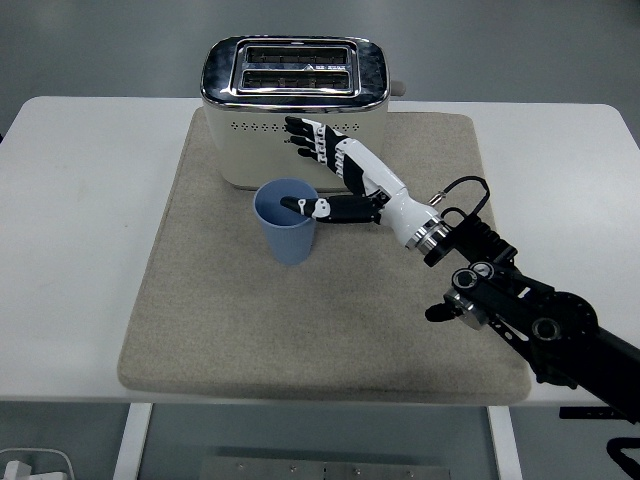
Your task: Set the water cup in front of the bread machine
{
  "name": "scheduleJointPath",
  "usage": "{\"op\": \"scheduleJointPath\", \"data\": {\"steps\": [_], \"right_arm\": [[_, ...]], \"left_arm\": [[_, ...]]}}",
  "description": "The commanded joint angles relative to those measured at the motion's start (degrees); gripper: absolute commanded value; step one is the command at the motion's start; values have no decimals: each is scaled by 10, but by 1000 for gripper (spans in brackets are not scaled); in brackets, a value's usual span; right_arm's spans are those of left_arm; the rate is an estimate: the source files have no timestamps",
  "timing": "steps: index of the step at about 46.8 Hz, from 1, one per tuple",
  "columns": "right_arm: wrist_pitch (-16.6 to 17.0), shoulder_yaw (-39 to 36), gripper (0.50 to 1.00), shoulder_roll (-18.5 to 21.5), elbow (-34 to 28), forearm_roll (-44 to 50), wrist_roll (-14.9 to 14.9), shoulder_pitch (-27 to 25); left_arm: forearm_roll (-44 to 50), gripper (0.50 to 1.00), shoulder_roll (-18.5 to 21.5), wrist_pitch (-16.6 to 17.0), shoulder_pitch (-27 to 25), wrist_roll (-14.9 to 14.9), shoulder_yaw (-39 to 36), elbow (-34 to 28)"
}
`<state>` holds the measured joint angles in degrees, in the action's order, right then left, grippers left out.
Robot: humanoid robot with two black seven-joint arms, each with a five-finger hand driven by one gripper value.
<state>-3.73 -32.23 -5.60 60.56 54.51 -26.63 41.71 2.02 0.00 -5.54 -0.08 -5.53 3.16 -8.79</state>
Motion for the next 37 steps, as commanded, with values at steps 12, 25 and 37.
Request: {"op": "scheduleJointPath", "data": {"steps": [12, 25, 37], "right_arm": [[1, -29, 926, -72, 44, -61, 3, -15], [3, -49, 926, -117, 46, -145, 4, -22], [13, -61, 926, -129, 39, -212, 4, -15]], "left_arm": [[0, 1000, 0, 0, 0, 0, 0, 0], [0, 1000, 0, 0, 0, 0, 0, 0], [0, 1000, 0, 0, 0, -2, 0, 0]]}}
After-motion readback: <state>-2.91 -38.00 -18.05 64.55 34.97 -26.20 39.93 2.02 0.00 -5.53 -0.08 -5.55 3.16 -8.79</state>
